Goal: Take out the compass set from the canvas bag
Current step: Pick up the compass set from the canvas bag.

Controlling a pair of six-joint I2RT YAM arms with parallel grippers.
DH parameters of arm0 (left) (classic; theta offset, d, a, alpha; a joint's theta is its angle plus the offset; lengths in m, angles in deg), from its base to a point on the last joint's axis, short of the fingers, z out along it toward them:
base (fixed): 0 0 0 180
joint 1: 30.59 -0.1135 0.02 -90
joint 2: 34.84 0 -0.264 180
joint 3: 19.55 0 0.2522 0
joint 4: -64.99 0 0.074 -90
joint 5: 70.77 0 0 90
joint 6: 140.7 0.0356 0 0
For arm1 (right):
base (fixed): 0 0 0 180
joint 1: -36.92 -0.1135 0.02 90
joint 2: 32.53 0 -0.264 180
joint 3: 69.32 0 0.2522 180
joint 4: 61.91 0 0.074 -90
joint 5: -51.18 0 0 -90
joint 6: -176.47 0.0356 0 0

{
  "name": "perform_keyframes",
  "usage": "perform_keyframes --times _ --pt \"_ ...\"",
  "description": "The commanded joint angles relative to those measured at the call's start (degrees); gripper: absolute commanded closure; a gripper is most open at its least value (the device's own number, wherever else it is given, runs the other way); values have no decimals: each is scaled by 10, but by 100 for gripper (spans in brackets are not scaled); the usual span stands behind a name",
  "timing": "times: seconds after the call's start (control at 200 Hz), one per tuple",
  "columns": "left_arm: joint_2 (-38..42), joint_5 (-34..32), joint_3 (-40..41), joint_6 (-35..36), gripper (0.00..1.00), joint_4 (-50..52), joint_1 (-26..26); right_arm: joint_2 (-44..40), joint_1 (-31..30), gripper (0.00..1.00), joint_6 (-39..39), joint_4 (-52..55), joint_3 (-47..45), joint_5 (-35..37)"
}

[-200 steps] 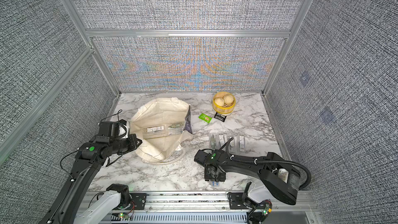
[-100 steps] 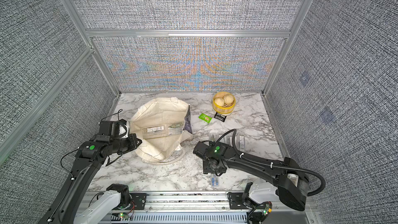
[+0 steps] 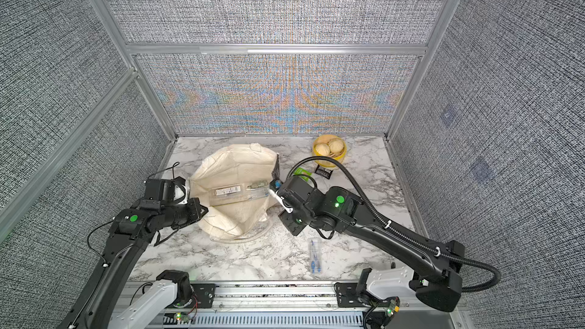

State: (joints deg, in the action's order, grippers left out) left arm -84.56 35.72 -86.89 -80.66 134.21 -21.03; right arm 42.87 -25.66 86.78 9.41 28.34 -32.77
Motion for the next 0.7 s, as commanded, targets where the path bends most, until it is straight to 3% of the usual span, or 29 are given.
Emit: perform_keyframes --times 0.0,0.09,0.28,0.49,0.695 --pt "5 4 -3 2 100 14 -1 41 -21 56 -240 -58 59 -28" --pt "16 13 12 -23 100 13 -1 92 -25 57 -315 -76 118 -18" --pt "30 -4 14 -55 100 38 -1 230 -7 65 -423 -185 153 -30" --pt "56 -18 18 -56 100 94 -1 407 48 72 -438 -181 248 -36" --pt "72 -34 29 -49 100 129 -1 490 83 72 -401 -222 237 -21"
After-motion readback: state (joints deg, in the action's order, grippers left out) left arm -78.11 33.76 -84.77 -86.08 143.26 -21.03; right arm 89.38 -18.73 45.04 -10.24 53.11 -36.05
